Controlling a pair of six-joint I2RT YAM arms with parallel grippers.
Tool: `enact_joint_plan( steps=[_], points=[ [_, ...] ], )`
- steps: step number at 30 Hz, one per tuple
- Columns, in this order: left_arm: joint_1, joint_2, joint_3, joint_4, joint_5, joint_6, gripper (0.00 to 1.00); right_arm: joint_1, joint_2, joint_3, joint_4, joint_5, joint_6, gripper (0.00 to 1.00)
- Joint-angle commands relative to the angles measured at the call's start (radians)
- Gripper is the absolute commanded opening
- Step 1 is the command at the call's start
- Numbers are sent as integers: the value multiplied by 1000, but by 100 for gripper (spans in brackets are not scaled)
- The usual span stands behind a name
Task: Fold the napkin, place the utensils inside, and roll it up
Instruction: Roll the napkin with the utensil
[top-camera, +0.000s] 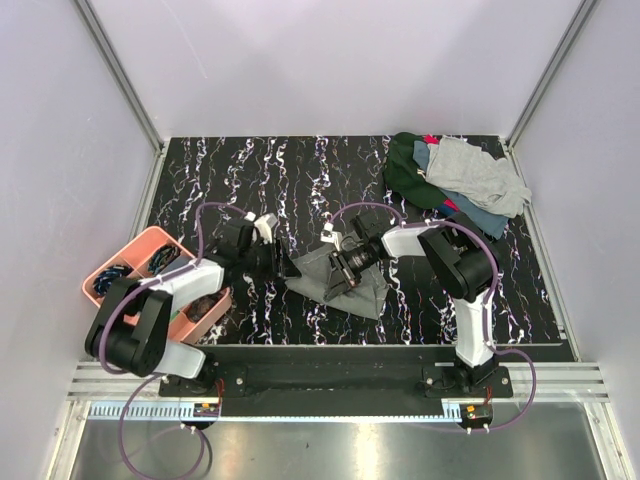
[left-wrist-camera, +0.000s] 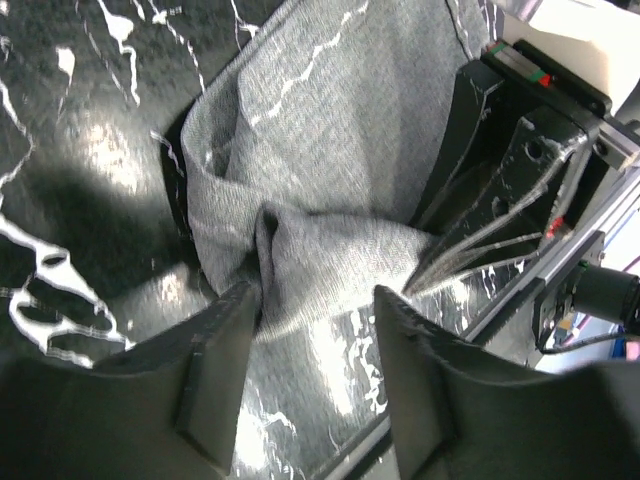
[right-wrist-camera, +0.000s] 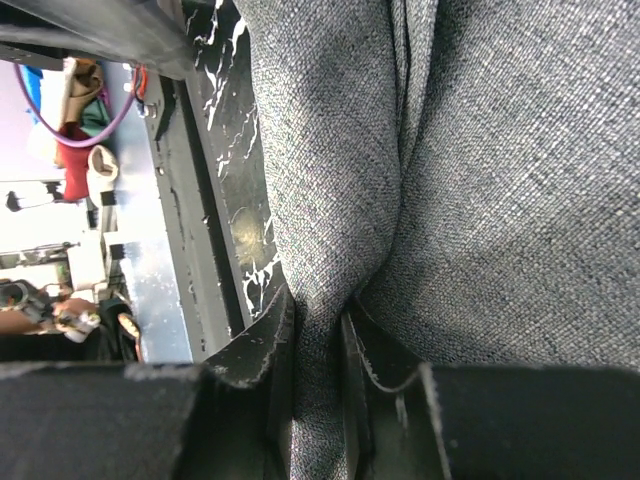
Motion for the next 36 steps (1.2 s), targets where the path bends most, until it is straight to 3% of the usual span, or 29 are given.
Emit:
enact_joint_plan(
  steps=[1,7,10,11,16,22,36],
  points=[
    [-15,66,19,130,35,-12,41,-12,27,21,-11,21,1,19],
    [-17,152,48,91,18,-21,14,-14,10,24,-13,41,15,25],
    [-17,200,91,11,-12,-7,3,-14,-32,17,-13,75,27,54],
    [-17,212,100,-6,-15,5,2,-14,-51,7,-14,90,30,67],
    [-17,266,159,-83,3,56,0,-14,-227,-45,-27,265,38,82],
    [-17,272,179,-107,15,57,0,3,-373,-108,-83,435,76,89],
    [-17,269,199,-167,1,56,0,175,-445,-134,-252,786,217,94]
  ],
)
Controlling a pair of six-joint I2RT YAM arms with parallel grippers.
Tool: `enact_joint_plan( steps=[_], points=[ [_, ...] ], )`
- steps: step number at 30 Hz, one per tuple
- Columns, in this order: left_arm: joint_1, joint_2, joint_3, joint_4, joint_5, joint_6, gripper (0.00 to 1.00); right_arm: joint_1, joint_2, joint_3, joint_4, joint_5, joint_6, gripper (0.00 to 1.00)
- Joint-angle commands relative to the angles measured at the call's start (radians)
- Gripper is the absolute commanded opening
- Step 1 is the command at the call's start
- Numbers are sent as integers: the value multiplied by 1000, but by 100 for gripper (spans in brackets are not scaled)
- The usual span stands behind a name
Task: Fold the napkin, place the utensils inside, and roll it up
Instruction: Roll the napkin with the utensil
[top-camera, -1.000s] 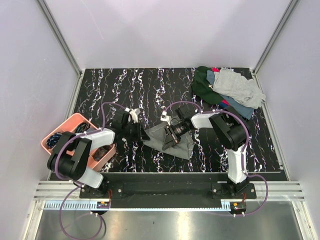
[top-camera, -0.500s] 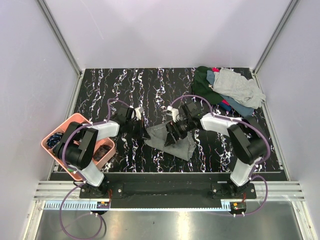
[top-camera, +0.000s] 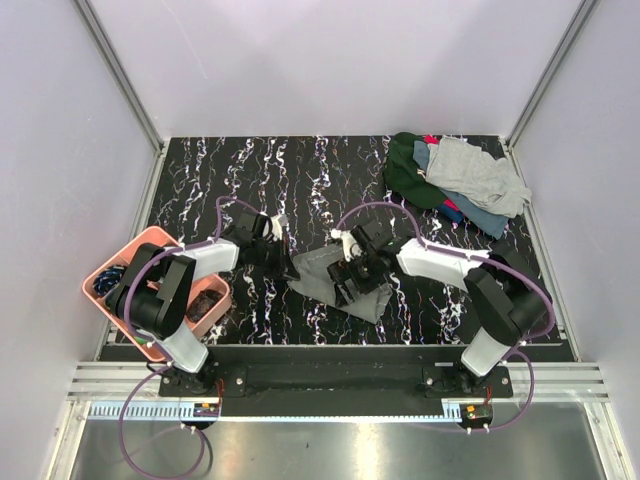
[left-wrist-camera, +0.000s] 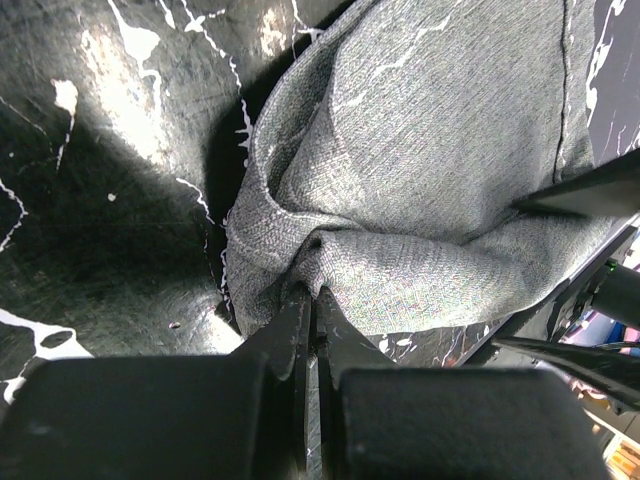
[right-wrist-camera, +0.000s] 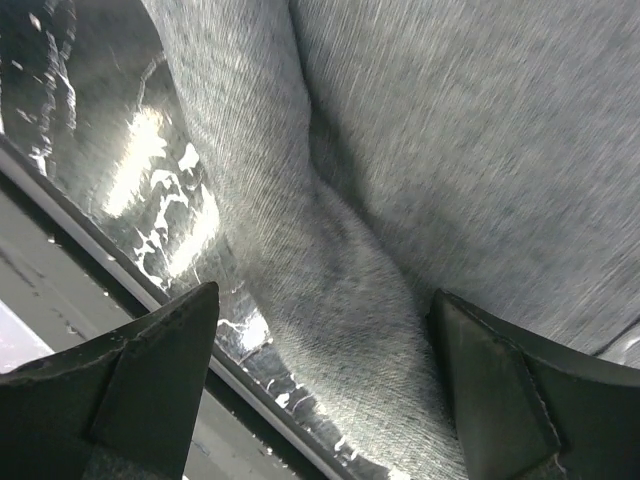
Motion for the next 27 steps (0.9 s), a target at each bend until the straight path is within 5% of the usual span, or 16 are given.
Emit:
enact_joint_plan(
  steps=[1,13,27],
  points=[
    [-5,13,24,-38,-16,14,0,65,-76,-2,-72,166,76,94],
    [-5,33,30,-46,10,10,0,257,-167,-14,-126,535,191,95],
    [-5,46,33,-47,30,14,0,363,-182,81,-163,658,79,98]
  ],
)
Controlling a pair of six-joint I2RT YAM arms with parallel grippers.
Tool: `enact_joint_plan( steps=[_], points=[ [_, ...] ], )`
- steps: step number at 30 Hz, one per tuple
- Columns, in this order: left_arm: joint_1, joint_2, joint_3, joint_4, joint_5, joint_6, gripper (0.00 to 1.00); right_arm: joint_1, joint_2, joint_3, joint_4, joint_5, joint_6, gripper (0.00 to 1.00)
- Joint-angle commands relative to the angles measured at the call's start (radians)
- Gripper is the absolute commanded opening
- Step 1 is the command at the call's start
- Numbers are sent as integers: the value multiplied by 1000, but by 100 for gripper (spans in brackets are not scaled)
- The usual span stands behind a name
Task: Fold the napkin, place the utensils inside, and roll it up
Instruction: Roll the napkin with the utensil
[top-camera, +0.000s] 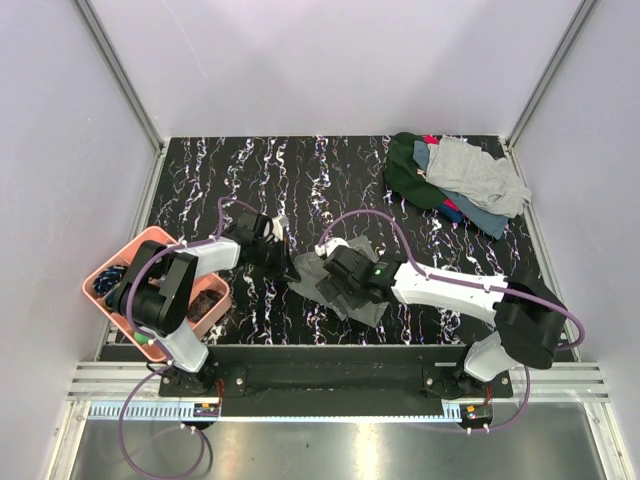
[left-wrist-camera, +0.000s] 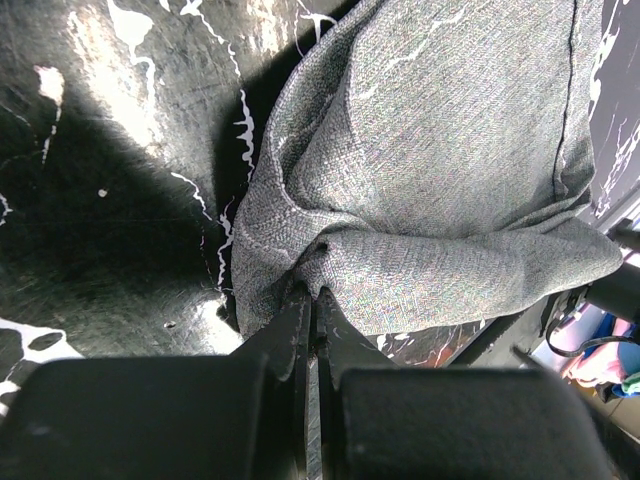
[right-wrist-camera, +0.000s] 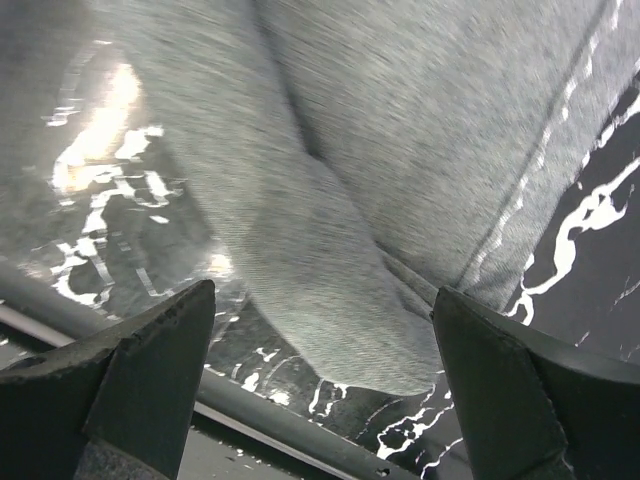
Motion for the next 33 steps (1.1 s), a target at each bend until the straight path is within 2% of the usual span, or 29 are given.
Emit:
enact_joint_plan(
  steps=[1,13,22,31,33],
  points=[
    [-6,29,19,-21,14,15,0,59,-33,51,-6,30,-46,98],
    [-6,27,16,-29,12,15,0,85,44,32,-70,-8,63,98],
    [-7,33,19,-29,17,16,0,91,38,53,-73,52,26,98],
    [-7,29,19,-29,22,15,0,90,168,93,-138,52,92,96],
    [-7,30,20,-29,23,15,0,91,182,99,-164,45,113,93]
  ],
)
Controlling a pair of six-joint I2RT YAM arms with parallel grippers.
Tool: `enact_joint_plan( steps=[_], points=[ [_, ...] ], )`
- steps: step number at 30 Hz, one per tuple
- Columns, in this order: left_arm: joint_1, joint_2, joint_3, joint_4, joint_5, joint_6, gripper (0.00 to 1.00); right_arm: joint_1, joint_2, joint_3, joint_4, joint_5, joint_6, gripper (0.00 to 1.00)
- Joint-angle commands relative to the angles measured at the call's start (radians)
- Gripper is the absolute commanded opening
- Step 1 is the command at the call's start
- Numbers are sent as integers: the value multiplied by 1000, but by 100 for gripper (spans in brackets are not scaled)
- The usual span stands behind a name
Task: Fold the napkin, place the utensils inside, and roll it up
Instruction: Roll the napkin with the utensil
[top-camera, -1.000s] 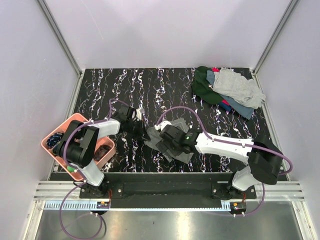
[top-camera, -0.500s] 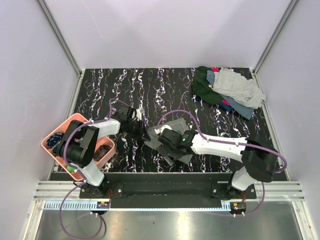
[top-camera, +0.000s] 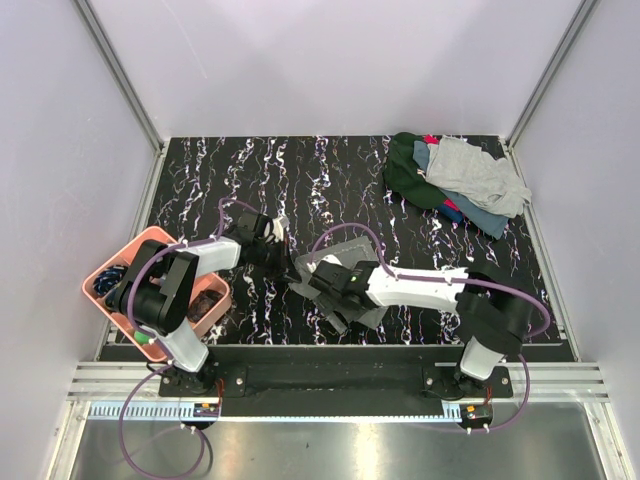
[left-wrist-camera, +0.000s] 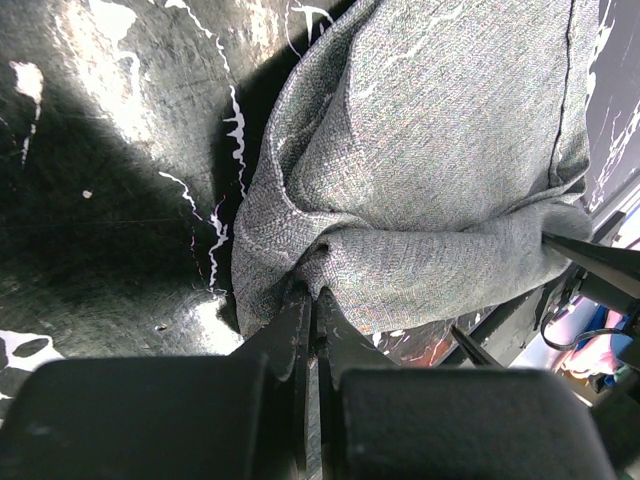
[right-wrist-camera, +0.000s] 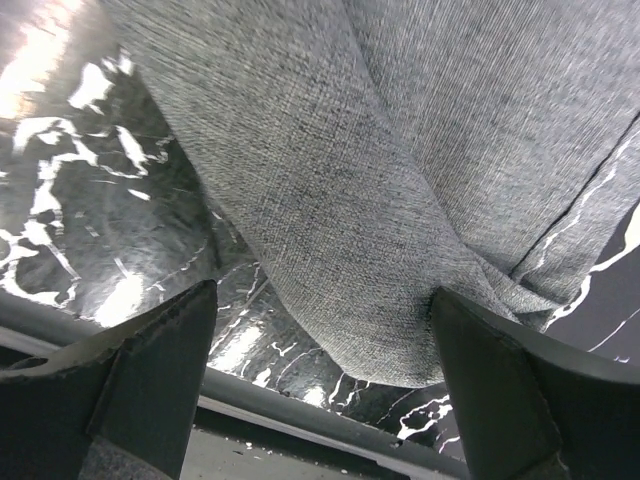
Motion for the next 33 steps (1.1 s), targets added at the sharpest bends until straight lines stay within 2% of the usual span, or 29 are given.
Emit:
enact_joint_plan(
  steps=[1,4,5,8,9,12,16,18,19,21,22,26,29,33],
  points=[
    [-7,21,16,-27,3,15,0,8,27,51,-79,23,58,92],
    [-7,22,16,-27,5,16,0,9,44,70,-132,54,88,84],
    [-7,22,16,-27,5,15,0,9,48,73,-139,57,94,76],
    [-7,26,17,-27,6,15,0,8,50,76,-143,34,98,63],
    [-7,27,17,-27,8,15,0,8,50,80,-145,20,99,53],
    [-7,29,19,-28,8,15,0,-8,50,93,-143,-58,95,39],
    [-7,33,20,-28,6,15,0,-57,47,81,-128,-211,91,30],
    [-9,38,24,-27,8,18,0,-78,34,70,-123,-228,87,33],
    [-9,44,27,-28,9,17,0,-81,25,70,-120,-228,87,45],
    [-9,49,30,-27,8,17,0,-80,-19,80,-122,-221,81,57],
    [-9,52,30,-27,11,18,0,-80,-56,85,-123,-222,76,70],
    [-9,52,31,-27,14,18,0,-80,-117,111,-126,-213,65,92],
    [-9,53,31,-28,14,18,0,-80,-133,101,-130,-158,64,100],
    [-9,59,31,-28,19,18,0,-109,-104,71,-140,-121,64,100]
  ],
)
